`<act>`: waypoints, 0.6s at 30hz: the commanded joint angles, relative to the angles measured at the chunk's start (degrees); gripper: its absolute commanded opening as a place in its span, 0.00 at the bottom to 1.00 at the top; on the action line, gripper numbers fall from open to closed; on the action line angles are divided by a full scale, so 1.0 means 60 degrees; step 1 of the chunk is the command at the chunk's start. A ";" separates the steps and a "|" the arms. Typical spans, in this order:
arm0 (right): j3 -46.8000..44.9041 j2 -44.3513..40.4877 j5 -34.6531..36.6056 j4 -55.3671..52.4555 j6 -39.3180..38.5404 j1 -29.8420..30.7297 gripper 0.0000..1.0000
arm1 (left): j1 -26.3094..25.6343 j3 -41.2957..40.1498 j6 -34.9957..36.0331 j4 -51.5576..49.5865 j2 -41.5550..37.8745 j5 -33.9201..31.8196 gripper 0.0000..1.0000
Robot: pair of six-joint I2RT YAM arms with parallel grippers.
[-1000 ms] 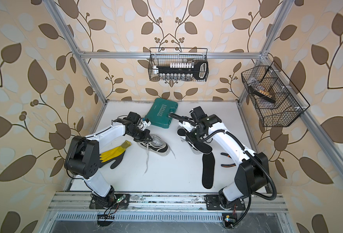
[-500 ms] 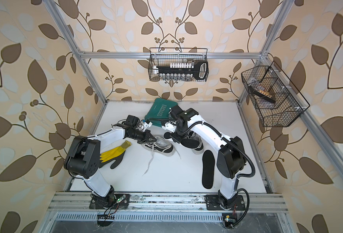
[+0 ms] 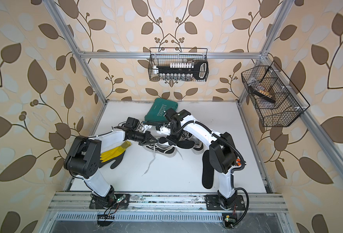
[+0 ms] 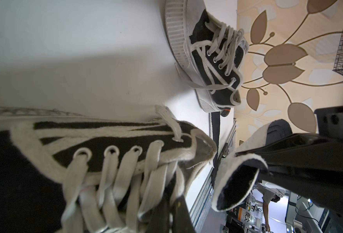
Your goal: Insert the insole into the shoe
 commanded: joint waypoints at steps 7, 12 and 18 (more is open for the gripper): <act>0.0152 0.0456 -0.0074 -0.0341 0.0029 0.0042 0.09 | 0.0034 -0.0019 -0.0051 0.0399 -0.0379 0.0710 0.00; 0.0242 0.0783 -0.0131 -0.0268 0.0155 0.0028 0.09 | 0.0041 -0.0138 -0.0113 0.0600 -0.0355 0.0968 0.00; 0.0347 0.1075 -0.0066 -0.0443 0.0245 0.0021 0.08 | 0.0041 -0.0164 -0.0236 0.0765 -0.0299 0.1084 0.00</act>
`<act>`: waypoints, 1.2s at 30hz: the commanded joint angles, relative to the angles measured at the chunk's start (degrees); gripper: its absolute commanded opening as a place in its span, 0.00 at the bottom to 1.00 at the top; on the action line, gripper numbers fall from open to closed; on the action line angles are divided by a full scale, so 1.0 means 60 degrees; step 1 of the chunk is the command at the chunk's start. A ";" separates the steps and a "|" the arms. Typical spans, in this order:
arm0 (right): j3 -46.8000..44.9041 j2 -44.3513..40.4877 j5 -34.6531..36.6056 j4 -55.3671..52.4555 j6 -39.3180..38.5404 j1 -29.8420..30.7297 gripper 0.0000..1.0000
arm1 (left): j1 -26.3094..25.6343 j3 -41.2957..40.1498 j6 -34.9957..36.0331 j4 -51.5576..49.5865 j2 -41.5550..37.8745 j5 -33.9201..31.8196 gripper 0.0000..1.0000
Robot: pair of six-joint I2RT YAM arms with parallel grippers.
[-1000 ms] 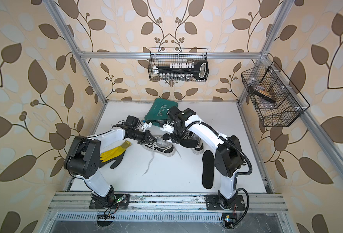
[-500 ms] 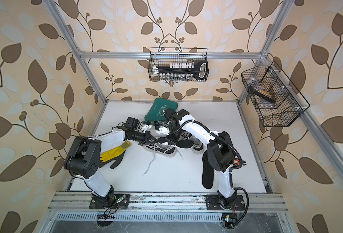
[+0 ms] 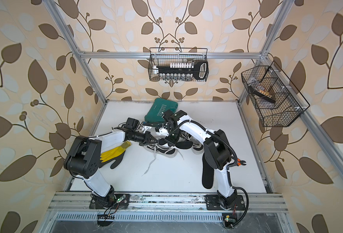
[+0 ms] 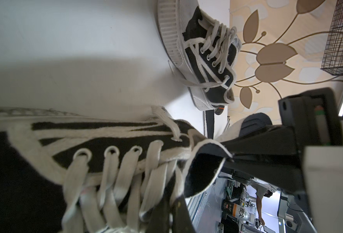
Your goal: Insert the insole into the shoe
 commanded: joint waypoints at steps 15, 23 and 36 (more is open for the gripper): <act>0.0530 0.0678 -0.0828 -0.0273 0.0617 0.0051 0.08 | 0.0027 -0.0296 -0.0925 0.1423 -0.0054 0.0907 0.00; 0.0567 0.0776 -0.1112 0.0046 0.1173 0.0036 0.08 | -0.0040 -0.0613 -0.1286 0.1883 -0.0041 0.0922 0.00; 0.0338 0.0854 -0.1347 0.1993 0.1487 0.0094 0.09 | -0.0105 -0.0780 -0.1466 0.2144 0.0163 0.0907 0.00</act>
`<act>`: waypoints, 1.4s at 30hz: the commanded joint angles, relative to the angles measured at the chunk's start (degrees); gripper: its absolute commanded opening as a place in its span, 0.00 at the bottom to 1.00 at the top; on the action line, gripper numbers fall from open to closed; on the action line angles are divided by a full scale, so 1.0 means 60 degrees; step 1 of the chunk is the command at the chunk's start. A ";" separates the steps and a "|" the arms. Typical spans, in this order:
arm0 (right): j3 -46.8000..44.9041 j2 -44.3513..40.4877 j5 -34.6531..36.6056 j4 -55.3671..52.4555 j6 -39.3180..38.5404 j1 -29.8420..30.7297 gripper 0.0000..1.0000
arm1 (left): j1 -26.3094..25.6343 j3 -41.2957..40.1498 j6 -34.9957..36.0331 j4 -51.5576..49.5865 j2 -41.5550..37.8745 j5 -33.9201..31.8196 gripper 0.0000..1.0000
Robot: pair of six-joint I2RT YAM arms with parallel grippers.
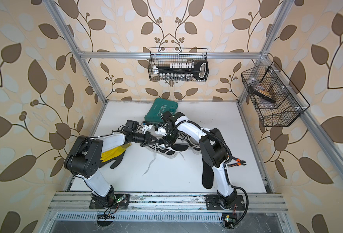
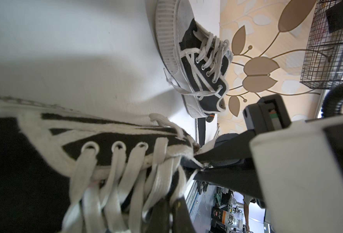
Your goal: Insert the insole into the shoe
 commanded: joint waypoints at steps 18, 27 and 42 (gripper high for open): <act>-0.1083 -0.1149 0.0580 0.1092 0.0128 0.0132 0.71 | -0.0091 0.0125 0.0048 -0.0437 0.0159 -0.0225 0.00; -0.1670 -0.1942 0.1277 0.0748 0.0038 0.0151 0.86 | -0.0091 0.0215 0.0068 -0.0556 0.0087 -0.0219 0.00; -0.3162 -0.2834 0.2502 0.0810 -0.0414 0.0516 0.89 | -0.0091 0.0310 0.0076 -0.0695 -0.0032 -0.0168 0.00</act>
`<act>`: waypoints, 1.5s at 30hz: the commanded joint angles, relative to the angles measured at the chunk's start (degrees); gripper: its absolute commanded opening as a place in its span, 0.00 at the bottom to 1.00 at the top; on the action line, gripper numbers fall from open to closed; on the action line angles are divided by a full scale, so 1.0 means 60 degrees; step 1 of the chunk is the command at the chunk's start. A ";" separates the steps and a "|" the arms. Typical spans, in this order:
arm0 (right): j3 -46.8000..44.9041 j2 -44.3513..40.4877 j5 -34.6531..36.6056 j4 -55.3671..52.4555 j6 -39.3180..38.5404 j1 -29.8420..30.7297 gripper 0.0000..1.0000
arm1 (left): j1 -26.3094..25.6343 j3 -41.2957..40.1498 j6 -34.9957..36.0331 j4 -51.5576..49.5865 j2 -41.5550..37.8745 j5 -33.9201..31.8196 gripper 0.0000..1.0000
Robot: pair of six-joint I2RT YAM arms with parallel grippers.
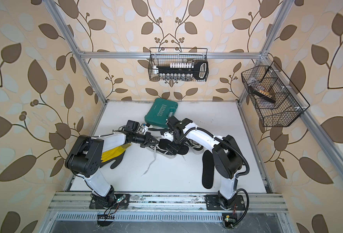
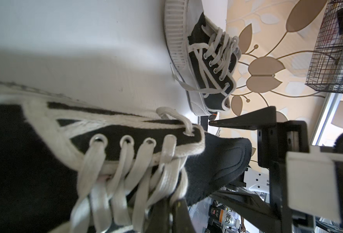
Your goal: Insert the insole into the shoe
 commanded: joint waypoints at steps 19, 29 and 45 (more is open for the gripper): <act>-0.0039 -0.0492 0.0637 0.0159 -0.0351 0.0526 0.21 | -0.0069 0.0281 -0.0117 -0.0202 -0.0443 0.0237 0.00; 0.0975 0.0346 -0.0090 0.0071 -0.0531 0.0517 0.11 | -0.0076 0.0247 -0.0226 -0.0113 -0.0569 0.0442 0.00; 0.1766 0.1282 -0.1445 0.0932 -0.0583 0.0263 0.10 | -0.0069 0.0058 -0.0285 0.0155 -0.0521 0.0600 0.00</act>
